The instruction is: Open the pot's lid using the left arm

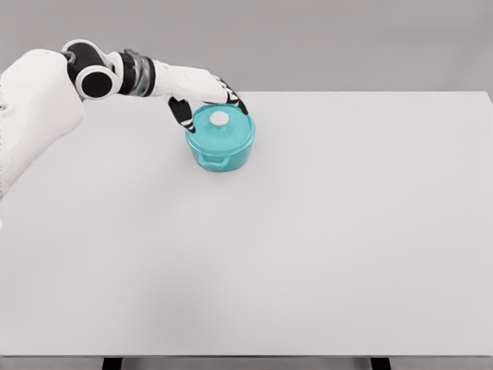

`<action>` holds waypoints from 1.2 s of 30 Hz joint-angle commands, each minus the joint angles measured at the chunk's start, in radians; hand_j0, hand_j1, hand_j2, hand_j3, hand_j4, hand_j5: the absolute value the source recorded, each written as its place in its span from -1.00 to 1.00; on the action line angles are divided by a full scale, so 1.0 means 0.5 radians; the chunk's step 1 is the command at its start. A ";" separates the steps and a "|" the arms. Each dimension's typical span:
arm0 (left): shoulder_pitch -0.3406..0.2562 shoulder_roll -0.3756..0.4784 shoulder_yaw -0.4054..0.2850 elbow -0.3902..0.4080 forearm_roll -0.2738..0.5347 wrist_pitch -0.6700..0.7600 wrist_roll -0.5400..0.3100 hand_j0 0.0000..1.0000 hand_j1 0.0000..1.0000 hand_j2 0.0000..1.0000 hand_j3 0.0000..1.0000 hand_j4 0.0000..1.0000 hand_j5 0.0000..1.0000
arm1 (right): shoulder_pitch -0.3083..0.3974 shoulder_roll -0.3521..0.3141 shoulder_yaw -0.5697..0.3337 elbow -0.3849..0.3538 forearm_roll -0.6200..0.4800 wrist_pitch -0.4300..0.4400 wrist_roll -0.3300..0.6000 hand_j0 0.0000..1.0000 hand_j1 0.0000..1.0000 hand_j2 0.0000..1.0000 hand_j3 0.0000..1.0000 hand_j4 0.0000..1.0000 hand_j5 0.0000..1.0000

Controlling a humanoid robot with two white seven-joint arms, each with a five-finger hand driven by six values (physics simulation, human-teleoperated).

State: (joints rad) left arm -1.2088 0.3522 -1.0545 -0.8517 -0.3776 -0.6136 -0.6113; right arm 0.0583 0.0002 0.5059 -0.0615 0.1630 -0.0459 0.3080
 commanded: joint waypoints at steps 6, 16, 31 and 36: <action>0.000 -0.048 0.004 0.074 -0.079 0.005 0.001 0.80 0.80 0.80 0.80 0.80 0.80 | 0.000 0.000 0.001 0.000 -0.001 0.000 0.001 1.00 1.00 1.00 1.00 1.00 1.00; 0.000 -0.103 0.004 0.108 -0.220 0.150 0.133 0.80 0.80 0.80 0.80 0.80 0.80 | 0.000 0.000 0.001 0.000 -0.001 0.000 0.001 1.00 1.00 1.00 1.00 1.00 1.00; 0.003 -0.115 0.001 0.136 -0.239 0.141 0.133 0.47 0.47 0.47 0.47 0.47 0.47 | 0.000 0.000 0.001 0.000 -0.001 0.000 0.001 1.00 1.00 1.00 1.00 1.00 1.00; 0.006 -0.115 -0.002 0.129 -0.239 0.126 0.133 0.46 0.46 0.46 0.46 0.46 0.46 | 0.000 0.000 0.001 0.000 -0.001 0.000 0.001 1.00 1.00 1.00 1.00 1.00 1.00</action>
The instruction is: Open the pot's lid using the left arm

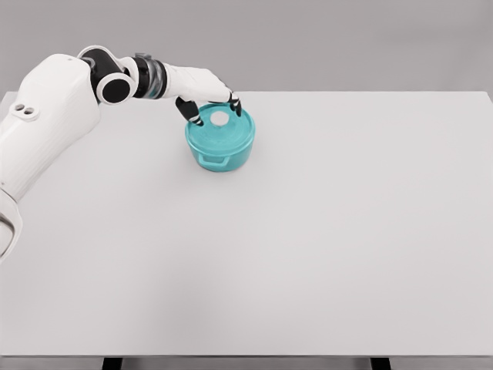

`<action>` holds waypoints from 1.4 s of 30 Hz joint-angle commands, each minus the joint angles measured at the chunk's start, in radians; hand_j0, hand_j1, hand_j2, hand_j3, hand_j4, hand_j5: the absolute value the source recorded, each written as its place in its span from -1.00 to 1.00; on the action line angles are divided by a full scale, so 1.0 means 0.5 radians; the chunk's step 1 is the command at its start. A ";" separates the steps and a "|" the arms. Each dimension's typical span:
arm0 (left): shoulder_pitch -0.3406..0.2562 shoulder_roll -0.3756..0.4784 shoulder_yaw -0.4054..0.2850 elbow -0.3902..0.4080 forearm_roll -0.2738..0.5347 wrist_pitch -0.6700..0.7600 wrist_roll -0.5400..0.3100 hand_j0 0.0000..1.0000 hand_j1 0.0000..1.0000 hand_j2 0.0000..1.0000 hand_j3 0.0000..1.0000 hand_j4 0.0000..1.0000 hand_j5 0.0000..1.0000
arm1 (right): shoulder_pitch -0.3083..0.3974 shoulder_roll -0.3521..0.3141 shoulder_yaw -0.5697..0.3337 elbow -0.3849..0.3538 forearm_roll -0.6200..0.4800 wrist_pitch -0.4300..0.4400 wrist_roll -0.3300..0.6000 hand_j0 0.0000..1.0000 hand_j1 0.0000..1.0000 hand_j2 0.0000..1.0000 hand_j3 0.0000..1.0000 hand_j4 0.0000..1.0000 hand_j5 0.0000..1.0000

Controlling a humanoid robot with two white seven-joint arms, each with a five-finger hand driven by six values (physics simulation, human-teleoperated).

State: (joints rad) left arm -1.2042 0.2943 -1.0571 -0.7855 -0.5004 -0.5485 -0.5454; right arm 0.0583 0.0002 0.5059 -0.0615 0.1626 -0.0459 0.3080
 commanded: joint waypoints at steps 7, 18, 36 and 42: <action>0.006 -0.003 -0.006 -0.003 0.007 -0.007 -0.001 0.47 0.47 0.47 0.47 0.47 0.47 | 0.000 0.000 0.001 0.000 0.000 0.000 0.001 1.00 1.00 1.00 1.00 1.00 1.00; 0.009 -0.012 -0.009 -0.003 0.007 -0.007 -0.001 0.25 0.25 0.25 0.25 0.25 0.25 | 0.000 0.000 0.001 0.000 0.000 0.000 0.001 1.00 1.00 1.00 1.00 1.00 1.00; -0.012 0.117 -0.033 -0.070 0.010 -0.099 -0.014 -0.18 -0.18 -0.18 -0.18 -0.18 -0.18 | 0.000 0.000 0.001 0.000 0.000 0.000 0.001 1.00 1.00 1.00 1.00 1.00 1.00; -0.067 0.368 -0.033 -0.159 0.013 -0.125 -0.014 -0.20 -0.20 -0.20 -0.20 -0.20 -0.20 | 0.000 0.000 0.001 0.000 0.000 0.000 0.001 1.00 1.00 1.00 1.00 1.00 1.00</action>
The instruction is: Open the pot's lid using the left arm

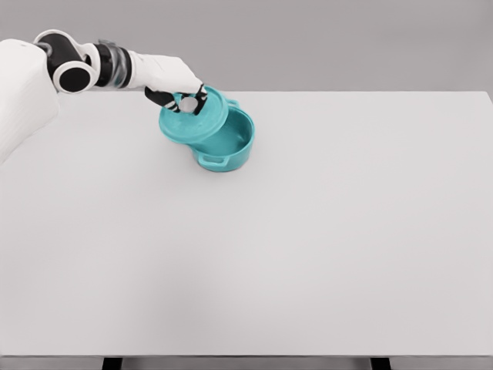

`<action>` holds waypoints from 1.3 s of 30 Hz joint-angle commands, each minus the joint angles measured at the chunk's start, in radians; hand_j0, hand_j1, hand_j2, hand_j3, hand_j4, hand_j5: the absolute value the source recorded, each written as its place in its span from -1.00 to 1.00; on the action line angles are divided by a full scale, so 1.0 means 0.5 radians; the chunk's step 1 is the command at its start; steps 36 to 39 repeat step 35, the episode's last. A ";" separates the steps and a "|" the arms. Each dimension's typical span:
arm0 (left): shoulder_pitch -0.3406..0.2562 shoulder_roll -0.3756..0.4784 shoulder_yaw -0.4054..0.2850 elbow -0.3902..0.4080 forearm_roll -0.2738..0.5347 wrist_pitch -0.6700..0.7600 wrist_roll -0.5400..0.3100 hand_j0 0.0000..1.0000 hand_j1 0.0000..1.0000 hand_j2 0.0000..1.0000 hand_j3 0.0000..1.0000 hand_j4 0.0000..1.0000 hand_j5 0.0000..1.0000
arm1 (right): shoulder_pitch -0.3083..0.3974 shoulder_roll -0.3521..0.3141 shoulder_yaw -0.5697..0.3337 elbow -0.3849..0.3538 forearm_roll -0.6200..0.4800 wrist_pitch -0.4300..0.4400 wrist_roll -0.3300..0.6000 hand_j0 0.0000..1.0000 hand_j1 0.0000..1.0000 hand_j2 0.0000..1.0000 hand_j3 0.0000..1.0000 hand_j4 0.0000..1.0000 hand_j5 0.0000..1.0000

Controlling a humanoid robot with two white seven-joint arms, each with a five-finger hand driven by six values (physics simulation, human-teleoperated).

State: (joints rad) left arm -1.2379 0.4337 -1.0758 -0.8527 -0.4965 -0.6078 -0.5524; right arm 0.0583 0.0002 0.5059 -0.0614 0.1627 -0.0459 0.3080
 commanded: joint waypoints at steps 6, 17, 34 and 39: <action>0.021 0.252 -0.039 -0.022 -0.133 -0.006 -0.003 -0.19 -0.19 -0.19 -0.19 -0.19 -0.19 | 0.000 0.000 0.001 0.000 0.000 0.000 0.001 1.00 1.00 1.00 1.00 1.00 1.00; 0.043 0.252 -0.116 -0.016 -0.231 -0.006 -0.003 0.90 0.90 0.90 0.90 0.90 0.90 | 0.000 0.000 0.001 0.000 0.000 0.000 0.001 1.00 1.00 1.00 1.00 1.00 1.00; 0.061 0.440 -0.085 0.533 0.226 -0.006 0.006 1.00 1.00 1.00 1.00 1.00 1.00 | 0.000 0.000 0.001 0.000 0.000 0.000 0.001 1.00 1.00 1.00 1.00 1.00 1.00; 0.074 0.443 -0.088 0.536 0.226 -0.006 0.006 1.00 1.00 1.00 1.00 1.00 1.00 | 0.000 0.000 0.001 0.000 0.003 0.000 0.001 1.00 1.00 1.00 1.00 1.00 1.00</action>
